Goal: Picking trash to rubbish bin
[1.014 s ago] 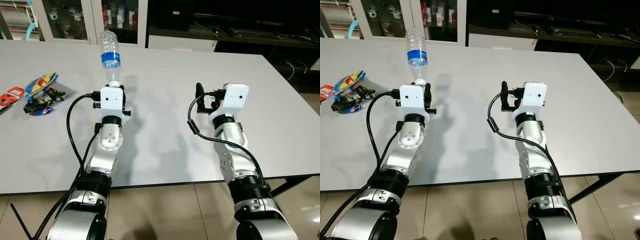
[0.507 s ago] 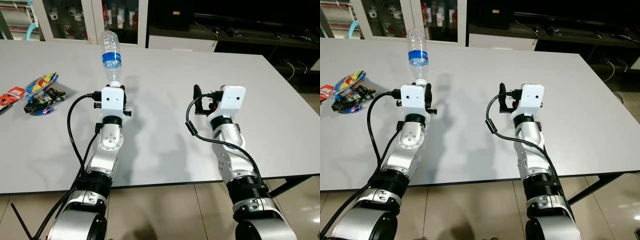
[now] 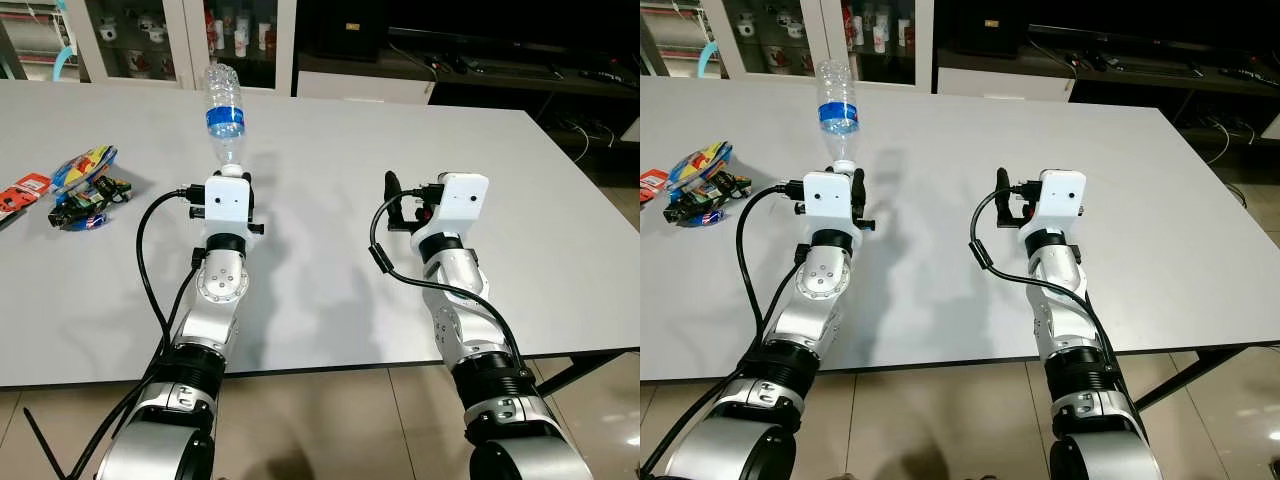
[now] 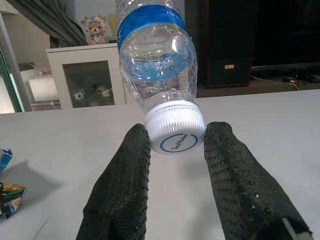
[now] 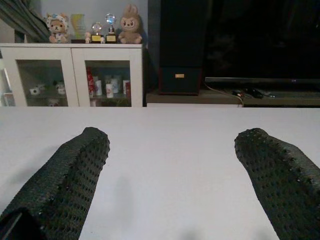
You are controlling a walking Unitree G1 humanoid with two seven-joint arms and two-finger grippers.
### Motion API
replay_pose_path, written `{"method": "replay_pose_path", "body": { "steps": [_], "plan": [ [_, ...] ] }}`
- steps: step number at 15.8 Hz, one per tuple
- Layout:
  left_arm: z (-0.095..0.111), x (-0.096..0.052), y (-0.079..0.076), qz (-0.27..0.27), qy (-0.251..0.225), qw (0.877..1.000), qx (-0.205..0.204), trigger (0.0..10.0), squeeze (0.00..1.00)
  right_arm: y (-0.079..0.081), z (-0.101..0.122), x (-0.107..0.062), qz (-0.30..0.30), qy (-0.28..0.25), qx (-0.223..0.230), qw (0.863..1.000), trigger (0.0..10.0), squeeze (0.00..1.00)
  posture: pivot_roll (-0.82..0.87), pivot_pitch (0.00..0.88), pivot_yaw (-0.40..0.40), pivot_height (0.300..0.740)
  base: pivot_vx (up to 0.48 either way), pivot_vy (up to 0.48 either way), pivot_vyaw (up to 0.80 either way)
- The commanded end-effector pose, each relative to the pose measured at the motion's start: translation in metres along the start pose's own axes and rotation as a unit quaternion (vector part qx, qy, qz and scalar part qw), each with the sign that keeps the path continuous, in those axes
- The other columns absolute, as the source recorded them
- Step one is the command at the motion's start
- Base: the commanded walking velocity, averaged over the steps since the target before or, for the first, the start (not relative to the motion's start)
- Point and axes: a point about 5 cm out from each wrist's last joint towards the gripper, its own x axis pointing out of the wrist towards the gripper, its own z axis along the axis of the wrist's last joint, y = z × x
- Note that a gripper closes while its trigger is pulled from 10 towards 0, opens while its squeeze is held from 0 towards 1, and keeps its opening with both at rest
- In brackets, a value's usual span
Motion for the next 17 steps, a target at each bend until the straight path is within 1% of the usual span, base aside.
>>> {"method": "replay_pose_path", "body": {
  "steps": [1, 17],
  "plan": [
    [0.0039, -0.0015, -0.0064, -0.012, -0.011, 1.0, -0.003, 10.0, 0.0, -0.0024, 0.0003, -0.0006, -0.002, -0.002, -0.001, 1.0, 10.0, 0.0, -0.07, 0.008, -0.105, 0.74, 0.0, 0.0, 0.0],
    [0.0022, -0.0016, -0.0077, -0.016, -0.005, 1.0, -0.003, 10.0, 0.0, -0.0035, -0.0029, -0.0018, -0.003, 0.006, 0.0, 1.0, 10.0, 0.0, -0.08, 0.012, -0.104, 0.74, -0.272, 0.0, 0.0]
  ]
}}
